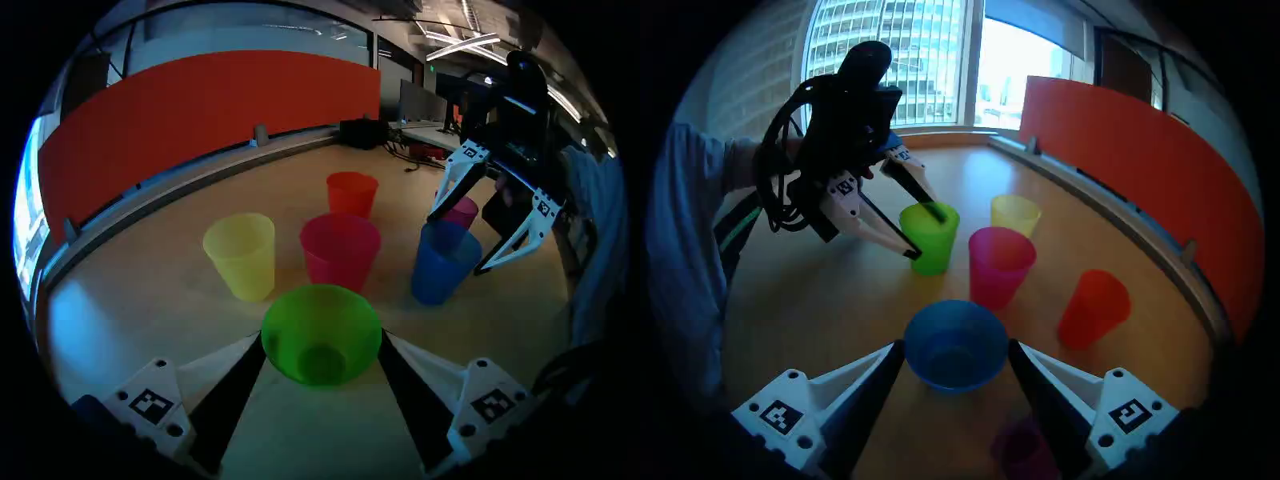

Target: Pour water

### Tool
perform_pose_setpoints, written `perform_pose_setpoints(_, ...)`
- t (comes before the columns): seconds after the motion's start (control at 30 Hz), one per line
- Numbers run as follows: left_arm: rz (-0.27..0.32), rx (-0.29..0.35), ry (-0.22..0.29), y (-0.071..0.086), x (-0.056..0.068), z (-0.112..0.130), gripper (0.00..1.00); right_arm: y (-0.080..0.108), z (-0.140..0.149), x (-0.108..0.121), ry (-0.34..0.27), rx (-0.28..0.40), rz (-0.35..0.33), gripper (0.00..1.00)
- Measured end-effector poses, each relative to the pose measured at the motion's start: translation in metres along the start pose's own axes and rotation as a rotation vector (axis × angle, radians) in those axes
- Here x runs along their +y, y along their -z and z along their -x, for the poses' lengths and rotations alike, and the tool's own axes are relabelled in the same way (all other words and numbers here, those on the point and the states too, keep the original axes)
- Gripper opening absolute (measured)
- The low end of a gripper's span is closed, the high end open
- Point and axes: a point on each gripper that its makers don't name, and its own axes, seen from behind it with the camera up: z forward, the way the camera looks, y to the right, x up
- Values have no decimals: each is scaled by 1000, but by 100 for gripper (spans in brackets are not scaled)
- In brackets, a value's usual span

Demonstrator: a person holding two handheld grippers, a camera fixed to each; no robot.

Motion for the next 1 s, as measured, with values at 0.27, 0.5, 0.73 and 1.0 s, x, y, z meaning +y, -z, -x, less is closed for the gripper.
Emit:
perform_pose_setpoints(0.27, 1, -4, -12, -1, 1, -1, 96, -11, 4, -1, 5, -16, -2, 100)
perform_pose_setpoints(0.5, 0, -8, -18, -2, 2, 0, 89, -14, 5, -2, 3, -20, -6, 100)
perform_pose_setpoints(0.73, 5, -11, -27, -3, 4, 1, 87, -15, 6, -2, 3, -20, -5, 100)
perform_pose_setpoints(1.0, 8, -9, -22, -2, 5, 0, 87, -16, 7, 0, 2, -20, 5, 93)
